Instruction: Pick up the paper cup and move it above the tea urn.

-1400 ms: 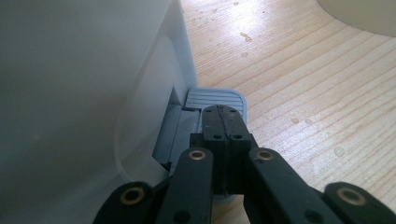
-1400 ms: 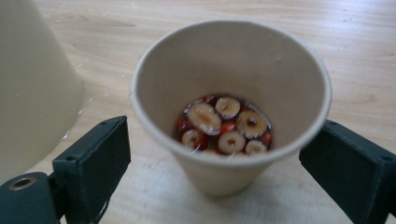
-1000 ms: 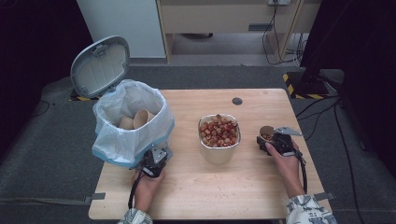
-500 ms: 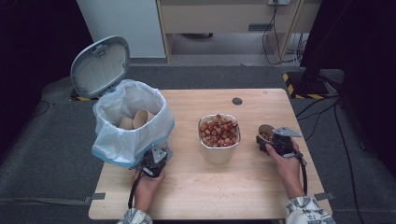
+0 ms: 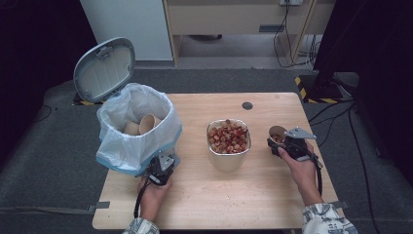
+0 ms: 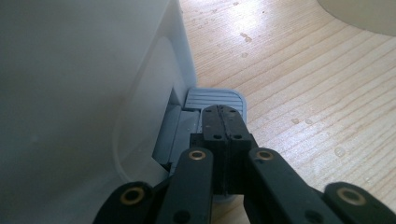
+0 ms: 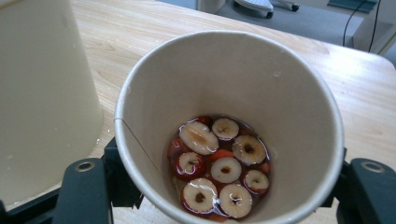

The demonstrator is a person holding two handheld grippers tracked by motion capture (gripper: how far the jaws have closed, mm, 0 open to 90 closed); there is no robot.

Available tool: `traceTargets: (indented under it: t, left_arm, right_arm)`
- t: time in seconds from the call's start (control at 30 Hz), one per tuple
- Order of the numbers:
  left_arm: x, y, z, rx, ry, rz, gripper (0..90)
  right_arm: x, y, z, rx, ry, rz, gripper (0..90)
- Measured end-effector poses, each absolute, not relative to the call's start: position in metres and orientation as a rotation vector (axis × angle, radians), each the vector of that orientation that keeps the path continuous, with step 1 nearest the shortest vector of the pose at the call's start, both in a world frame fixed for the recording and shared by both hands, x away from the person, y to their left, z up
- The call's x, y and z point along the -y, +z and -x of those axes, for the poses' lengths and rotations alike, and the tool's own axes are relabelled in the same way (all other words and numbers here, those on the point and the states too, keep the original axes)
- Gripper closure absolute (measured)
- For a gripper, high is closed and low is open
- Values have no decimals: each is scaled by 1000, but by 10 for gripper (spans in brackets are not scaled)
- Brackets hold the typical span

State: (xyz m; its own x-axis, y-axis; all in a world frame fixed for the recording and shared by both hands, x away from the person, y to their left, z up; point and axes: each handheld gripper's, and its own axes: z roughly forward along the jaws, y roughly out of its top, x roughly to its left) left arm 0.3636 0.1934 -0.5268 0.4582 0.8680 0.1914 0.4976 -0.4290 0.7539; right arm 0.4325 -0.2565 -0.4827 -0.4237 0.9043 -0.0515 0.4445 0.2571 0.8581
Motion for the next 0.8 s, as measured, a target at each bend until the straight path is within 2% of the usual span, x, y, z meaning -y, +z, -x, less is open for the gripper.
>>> traceTargets:
  t: [0.8]
  left_arm:
    - [-192,-527,-364,-1124,787,-2101,892]
  right_arm:
    - [262,-428,-453,-2049,1020,-1009,321]
